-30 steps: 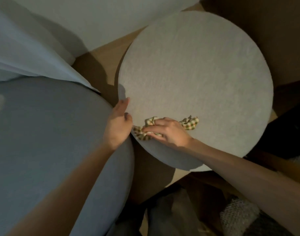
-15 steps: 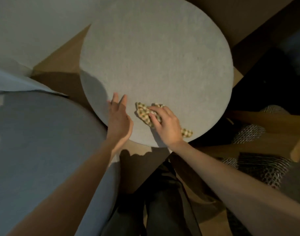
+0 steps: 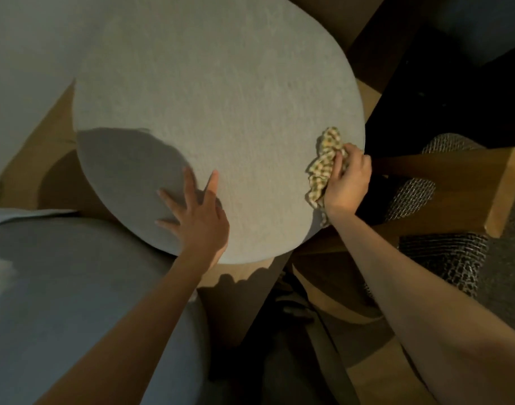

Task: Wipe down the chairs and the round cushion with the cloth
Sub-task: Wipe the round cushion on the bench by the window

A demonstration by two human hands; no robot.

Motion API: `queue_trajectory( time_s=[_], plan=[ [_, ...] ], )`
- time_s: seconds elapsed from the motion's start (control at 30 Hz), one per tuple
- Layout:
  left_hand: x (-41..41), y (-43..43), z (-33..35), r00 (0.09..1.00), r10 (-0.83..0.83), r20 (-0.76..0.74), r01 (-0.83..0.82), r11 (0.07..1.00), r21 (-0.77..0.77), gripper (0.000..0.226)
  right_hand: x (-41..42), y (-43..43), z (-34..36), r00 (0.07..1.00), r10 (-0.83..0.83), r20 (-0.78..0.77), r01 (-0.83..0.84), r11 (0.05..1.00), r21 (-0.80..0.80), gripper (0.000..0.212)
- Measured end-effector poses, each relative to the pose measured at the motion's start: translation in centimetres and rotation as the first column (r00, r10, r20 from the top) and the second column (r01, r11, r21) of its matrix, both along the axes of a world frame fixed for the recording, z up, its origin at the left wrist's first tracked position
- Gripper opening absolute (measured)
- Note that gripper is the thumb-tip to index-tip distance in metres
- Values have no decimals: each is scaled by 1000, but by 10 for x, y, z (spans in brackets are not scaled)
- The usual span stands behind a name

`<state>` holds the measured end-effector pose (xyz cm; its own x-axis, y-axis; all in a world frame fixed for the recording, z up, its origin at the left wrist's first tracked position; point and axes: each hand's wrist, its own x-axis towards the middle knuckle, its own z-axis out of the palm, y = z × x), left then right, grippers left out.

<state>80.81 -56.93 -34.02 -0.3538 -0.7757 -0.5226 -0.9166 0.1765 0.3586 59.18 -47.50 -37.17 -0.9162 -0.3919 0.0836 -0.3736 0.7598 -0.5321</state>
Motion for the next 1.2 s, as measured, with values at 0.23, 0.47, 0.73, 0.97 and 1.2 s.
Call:
queue_trajectory(
  time_s=[0.23,0.47,0.73,0.97,1.2],
  plan=[
    [-32,-23,-17,985,-166,-46,156,974,-166,61,91,28,-9,941,336,21,-337,942,8,21],
    [-77,-59,-27,957,-288,-35,273,934,-232,64,25,-2,-9,1000,-8,-6,8,1000,-28,22],
    [-100,-95,-24,948,-314,44,315,919,-238,72,-70,-59,-7,987,-158,-22,156,986,-59,26],
    [-80,-105,-24,929,-359,-89,324,906,-274,61,-109,-119,-8,998,-32,-50,30,999,-26,27],
    [-51,-122,-25,899,-275,-341,230,959,-165,61,-8,-98,-6,883,469,-38,-470,881,-54,23]
  ],
)
